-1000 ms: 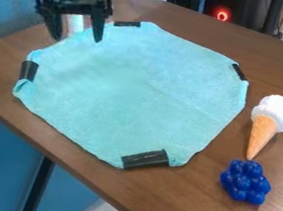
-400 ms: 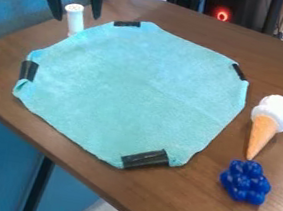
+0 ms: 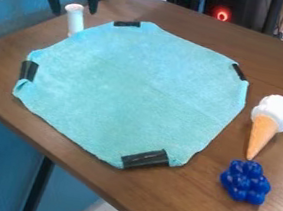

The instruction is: Took the white object and placed it at the bottom right of the cloth

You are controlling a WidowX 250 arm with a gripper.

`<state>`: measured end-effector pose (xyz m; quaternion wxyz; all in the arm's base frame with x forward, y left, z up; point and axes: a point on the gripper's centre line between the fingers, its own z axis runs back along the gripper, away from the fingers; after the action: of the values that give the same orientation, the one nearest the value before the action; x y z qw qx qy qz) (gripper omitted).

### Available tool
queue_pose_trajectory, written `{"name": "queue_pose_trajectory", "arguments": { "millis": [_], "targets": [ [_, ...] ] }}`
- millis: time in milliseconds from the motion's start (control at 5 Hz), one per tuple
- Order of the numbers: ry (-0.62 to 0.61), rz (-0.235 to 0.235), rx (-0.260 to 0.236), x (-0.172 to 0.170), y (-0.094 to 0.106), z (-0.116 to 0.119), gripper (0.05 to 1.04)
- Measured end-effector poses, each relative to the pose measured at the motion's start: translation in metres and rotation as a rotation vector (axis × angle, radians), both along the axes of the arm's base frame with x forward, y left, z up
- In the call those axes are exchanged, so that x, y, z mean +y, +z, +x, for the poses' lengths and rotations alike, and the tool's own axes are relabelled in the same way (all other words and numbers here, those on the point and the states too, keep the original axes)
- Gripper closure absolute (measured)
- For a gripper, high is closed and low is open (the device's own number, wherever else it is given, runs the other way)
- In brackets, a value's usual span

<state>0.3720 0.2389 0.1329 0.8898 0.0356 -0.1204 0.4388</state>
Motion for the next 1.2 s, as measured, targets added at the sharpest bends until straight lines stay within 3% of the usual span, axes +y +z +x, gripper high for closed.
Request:
{"name": "queue_pose_trajectory", "arguments": {
  "millis": [400, 600, 800, 1000, 1200],
  "targets": [
    [0.044, 0.003, 0.022, 0.014, -0.007, 0.013, 0.115],
    [0.060, -0.020, 0.031, 0.016, -0.009, 0.012, 0.387],
    [0.067, -0.034, 0.037, 0.015, -0.009, 0.011, 0.544],
    [0.070, -0.054, 0.034, 0.012, -0.007, 0.011, 0.544],
    [0.037, -0.054, -0.002, 0.005, -0.002, 0.018, 0.544]
  ]
}}
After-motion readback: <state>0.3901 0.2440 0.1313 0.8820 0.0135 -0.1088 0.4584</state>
